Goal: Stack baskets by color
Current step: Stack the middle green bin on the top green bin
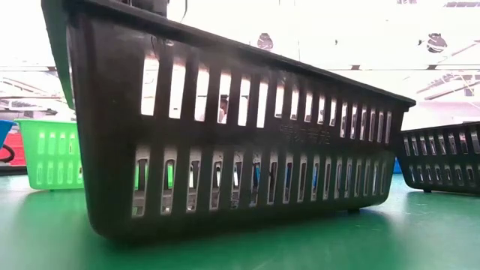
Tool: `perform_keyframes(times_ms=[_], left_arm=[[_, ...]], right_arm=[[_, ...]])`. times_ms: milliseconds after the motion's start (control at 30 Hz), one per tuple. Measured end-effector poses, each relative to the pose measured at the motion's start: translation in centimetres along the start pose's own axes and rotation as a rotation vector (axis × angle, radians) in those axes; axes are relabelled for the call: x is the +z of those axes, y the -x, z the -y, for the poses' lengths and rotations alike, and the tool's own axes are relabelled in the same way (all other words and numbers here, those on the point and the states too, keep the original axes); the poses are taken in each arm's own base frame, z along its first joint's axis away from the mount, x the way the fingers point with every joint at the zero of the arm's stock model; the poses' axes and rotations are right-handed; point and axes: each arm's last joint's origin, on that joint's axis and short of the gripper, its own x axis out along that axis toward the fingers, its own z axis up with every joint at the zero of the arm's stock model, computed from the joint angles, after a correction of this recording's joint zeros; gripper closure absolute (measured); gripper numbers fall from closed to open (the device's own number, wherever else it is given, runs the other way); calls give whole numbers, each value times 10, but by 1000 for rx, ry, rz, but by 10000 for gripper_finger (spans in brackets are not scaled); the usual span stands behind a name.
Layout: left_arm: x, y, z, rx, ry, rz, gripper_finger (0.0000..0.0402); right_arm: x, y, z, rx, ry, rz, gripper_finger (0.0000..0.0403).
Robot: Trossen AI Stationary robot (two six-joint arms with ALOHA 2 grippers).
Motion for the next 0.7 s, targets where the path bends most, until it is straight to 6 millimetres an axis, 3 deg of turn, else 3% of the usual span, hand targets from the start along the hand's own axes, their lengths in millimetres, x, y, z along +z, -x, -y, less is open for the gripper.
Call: perform_keyframes(times_ms=[233,467,700], left_arm=[[13,-40,-19,-87,100,-34,193],[10,-63,-20,-101,131,-29,177],[6,-95,-24,-62,182,9,211]], right_arm=[[5,18,11,-19,8,20,403],[9,20,18,-55,30,27,403],[13,17,23,-87,65,42,403]])
